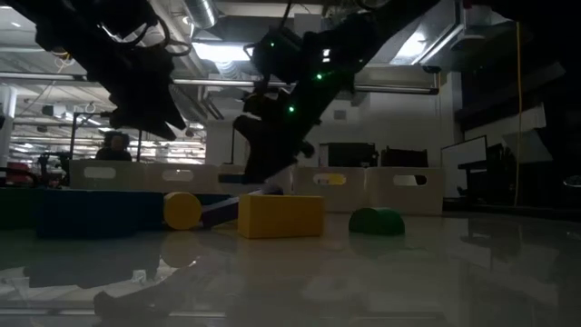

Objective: Sort blocks
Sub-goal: Put the blue block into the left white bin

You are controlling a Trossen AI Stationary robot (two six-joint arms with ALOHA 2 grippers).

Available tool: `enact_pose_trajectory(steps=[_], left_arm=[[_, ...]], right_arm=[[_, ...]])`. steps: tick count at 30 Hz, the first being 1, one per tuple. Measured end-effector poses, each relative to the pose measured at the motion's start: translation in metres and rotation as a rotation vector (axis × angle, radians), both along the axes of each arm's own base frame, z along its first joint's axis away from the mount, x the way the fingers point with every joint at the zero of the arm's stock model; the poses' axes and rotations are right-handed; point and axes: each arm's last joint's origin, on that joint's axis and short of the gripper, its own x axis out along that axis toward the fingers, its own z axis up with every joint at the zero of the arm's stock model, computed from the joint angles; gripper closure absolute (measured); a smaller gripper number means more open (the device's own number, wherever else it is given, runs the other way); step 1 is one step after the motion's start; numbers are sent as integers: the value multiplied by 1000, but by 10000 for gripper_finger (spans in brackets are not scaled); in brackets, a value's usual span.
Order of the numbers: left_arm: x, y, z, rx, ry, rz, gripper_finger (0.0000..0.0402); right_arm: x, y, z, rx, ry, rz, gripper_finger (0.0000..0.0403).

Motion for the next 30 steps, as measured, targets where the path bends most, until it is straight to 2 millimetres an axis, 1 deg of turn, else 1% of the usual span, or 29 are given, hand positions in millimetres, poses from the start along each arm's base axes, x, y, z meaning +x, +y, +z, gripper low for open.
enact_pose_trajectory(steps=[2,5,8,12,16,21,23,25,27,30], left_arm=[[1,-2,0,-6,-3,-10,210],[1,-6,1,-33,-20,-11,210],[-1,-11,5,-66,-58,-65,210],[-6,-20,13,-121,-134,-150,210],[-16,-29,25,-169,-226,-248,210],[-33,-39,39,-165,-344,-329,210],[-38,-39,44,-129,-380,-313,210],[-43,-37,47,-83,-407,-261,210],[-48,-35,49,-45,-431,-179,210],[-54,-30,52,-33,-483,-6,210]], right_arm=[[2,0,5,3,-10,14,294],[9,-1,17,-17,-50,32,288],[14,-2,27,-45,-97,51,284],[23,-7,40,-101,-232,69,289],[27,-19,50,-139,-347,55,290],[27,-35,55,-142,-416,53,288],[27,-39,57,-122,-441,81,288],[27,-40,57,-107,-455,107,288],[28,-40,57,-113,-453,115,289],[28,-38,57,-155,-439,157,289]])
